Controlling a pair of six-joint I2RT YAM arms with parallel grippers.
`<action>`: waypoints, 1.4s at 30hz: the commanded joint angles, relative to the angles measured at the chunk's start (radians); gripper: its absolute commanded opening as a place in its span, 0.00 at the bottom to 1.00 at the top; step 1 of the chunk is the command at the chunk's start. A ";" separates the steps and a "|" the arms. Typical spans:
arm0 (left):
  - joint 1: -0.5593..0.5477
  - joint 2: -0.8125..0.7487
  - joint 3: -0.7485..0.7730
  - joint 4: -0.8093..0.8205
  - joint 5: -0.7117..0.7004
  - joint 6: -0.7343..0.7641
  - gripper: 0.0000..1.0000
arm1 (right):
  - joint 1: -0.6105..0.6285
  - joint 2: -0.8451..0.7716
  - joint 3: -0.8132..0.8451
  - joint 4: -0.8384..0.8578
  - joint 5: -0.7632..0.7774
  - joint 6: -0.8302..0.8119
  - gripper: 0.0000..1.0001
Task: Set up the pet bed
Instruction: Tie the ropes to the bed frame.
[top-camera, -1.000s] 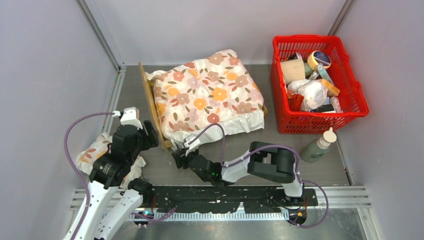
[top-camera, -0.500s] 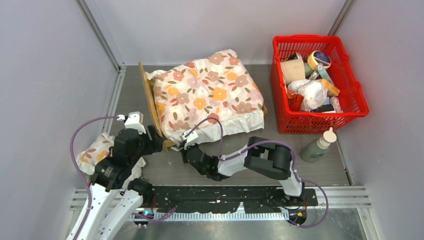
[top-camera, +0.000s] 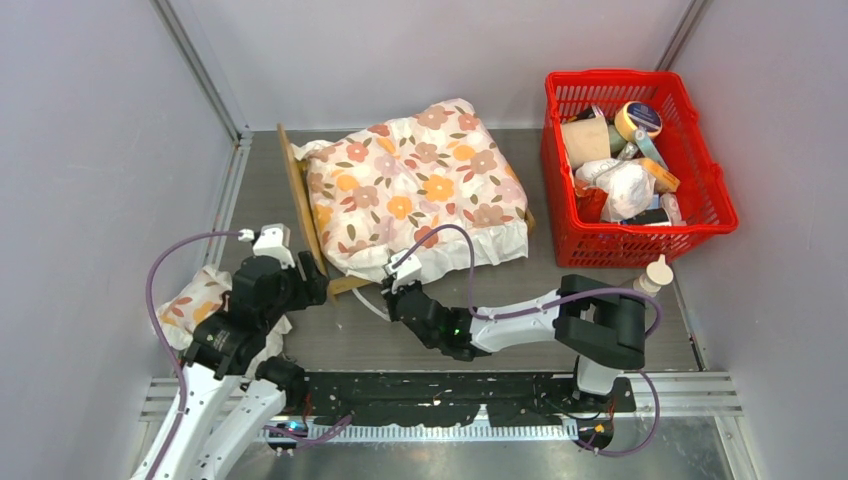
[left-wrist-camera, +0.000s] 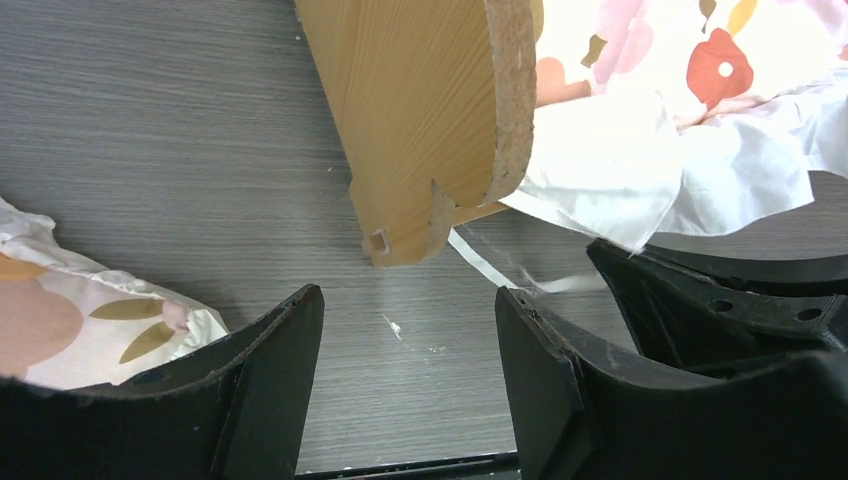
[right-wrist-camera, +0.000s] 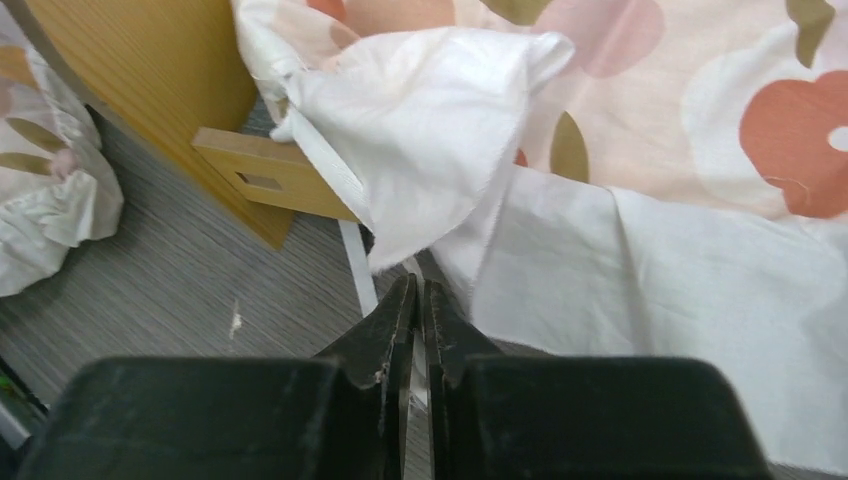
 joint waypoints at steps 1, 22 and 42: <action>0.007 0.018 0.007 0.024 -0.022 0.013 0.67 | 0.002 -0.072 -0.015 -0.141 0.085 0.003 0.14; 0.008 0.077 0.059 0.023 -0.073 0.041 0.69 | 0.061 0.011 -0.046 -0.005 -0.175 -0.058 0.43; 0.069 0.091 0.030 0.025 0.023 0.003 0.71 | 0.008 0.184 0.034 -0.082 -0.269 -0.021 0.08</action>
